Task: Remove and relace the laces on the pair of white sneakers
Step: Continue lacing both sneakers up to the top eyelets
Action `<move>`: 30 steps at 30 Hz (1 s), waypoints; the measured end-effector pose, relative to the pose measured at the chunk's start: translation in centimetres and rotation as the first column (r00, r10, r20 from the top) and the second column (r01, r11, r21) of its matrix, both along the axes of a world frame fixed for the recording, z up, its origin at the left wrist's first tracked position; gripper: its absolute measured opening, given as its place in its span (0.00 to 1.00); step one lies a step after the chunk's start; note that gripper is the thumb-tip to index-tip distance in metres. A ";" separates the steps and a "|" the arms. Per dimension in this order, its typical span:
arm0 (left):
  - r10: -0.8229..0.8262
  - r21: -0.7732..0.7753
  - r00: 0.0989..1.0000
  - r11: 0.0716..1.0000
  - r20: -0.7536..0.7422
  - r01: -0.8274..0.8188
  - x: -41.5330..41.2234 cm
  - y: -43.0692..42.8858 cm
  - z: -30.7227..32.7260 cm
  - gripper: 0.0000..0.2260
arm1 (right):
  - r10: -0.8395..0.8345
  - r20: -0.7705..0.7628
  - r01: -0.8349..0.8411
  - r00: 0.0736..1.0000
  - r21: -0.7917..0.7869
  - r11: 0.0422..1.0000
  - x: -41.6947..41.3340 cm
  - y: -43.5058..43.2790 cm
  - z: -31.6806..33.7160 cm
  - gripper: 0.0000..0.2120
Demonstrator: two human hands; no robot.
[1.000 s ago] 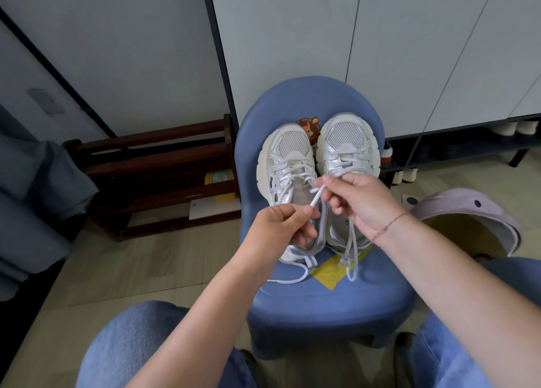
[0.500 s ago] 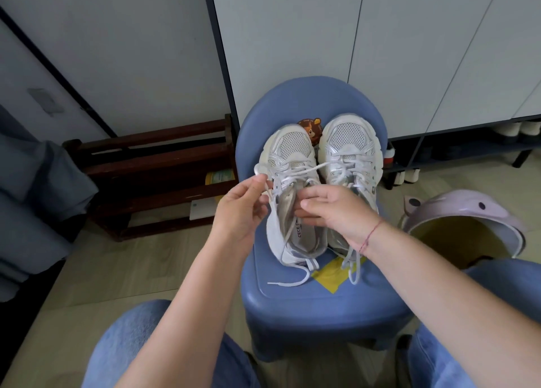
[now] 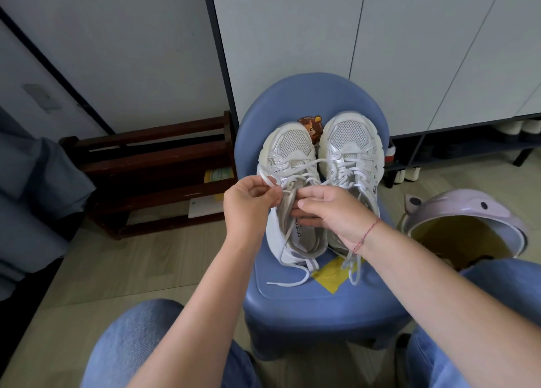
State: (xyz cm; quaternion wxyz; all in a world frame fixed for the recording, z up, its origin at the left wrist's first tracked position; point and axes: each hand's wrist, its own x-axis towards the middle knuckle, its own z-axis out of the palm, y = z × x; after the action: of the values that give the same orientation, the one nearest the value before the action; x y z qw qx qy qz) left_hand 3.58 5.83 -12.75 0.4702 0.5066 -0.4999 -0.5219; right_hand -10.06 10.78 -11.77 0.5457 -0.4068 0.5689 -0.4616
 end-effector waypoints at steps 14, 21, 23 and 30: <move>0.038 -0.274 0.894 0.957 0.447 0.096 0.1 -0.1 0.7 0.05 | -0.030 0.022 0.030 0.999 -0.003 1.000 0.1 0.1 -0.2 0.09; 0.014 -0.274 0.887 0.953 0.461 0.128 -0.6 -0.1 0.0 0.04 | -0.013 0.019 0.014 1.000 -0.037 0.999 0.1 0.1 -0.3 0.13; -0.014 -0.189 0.931 0.978 0.365 0.089 -0.5 -0.4 -0.3 0.05 | -0.003 0.010 0.003 1.000 -0.042 0.999 0.0 0.1 -0.4 0.16; -0.194 0.151 0.980 0.968 -0.047 0.199 -0.6 -0.7 -1.3 0.10 | -0.146 -0.051 0.140 0.988 -0.102 0.985 1.0 -0.6 -2.2 0.08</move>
State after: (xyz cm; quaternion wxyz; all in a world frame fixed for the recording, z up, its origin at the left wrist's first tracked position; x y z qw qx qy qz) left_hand 2.94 5.13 -14.06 0.3832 0.4813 -0.4980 -0.6111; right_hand -9.03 10.14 -13.96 0.4736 -0.4046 0.5890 -0.5150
